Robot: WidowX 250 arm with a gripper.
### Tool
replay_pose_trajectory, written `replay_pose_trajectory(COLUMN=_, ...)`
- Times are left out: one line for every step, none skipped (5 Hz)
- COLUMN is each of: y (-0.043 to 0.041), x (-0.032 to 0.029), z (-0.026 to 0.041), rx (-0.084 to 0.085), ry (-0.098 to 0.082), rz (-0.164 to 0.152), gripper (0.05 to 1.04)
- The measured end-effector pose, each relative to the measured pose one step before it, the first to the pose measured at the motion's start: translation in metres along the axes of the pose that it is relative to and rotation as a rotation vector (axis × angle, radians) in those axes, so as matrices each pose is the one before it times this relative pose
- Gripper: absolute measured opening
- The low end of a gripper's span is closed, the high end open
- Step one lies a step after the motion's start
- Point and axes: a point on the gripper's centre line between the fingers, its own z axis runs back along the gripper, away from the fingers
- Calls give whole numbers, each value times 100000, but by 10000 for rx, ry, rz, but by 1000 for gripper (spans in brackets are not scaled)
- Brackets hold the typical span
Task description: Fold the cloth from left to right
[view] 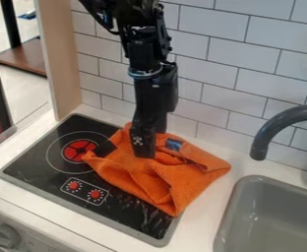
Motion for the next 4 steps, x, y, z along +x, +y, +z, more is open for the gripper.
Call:
replay_pose_trajectory(y=-432, x=-74, z=-835, rx=-305, ry=47, rz=67, gripper=1000)
replay_pose_trajectory(y=0, x=-361, z=-617, rx=-122, ry=115, rz=234, gripper=1000)
replay_pose_trajectory(y=1384, x=-1472, z=382, rx=640, ry=-29, rz=811, gripper=1000)
replay_pose_trajectory(y=1568, x=-1594, z=534, rx=652, ry=84, rz=2410, gripper=1000)
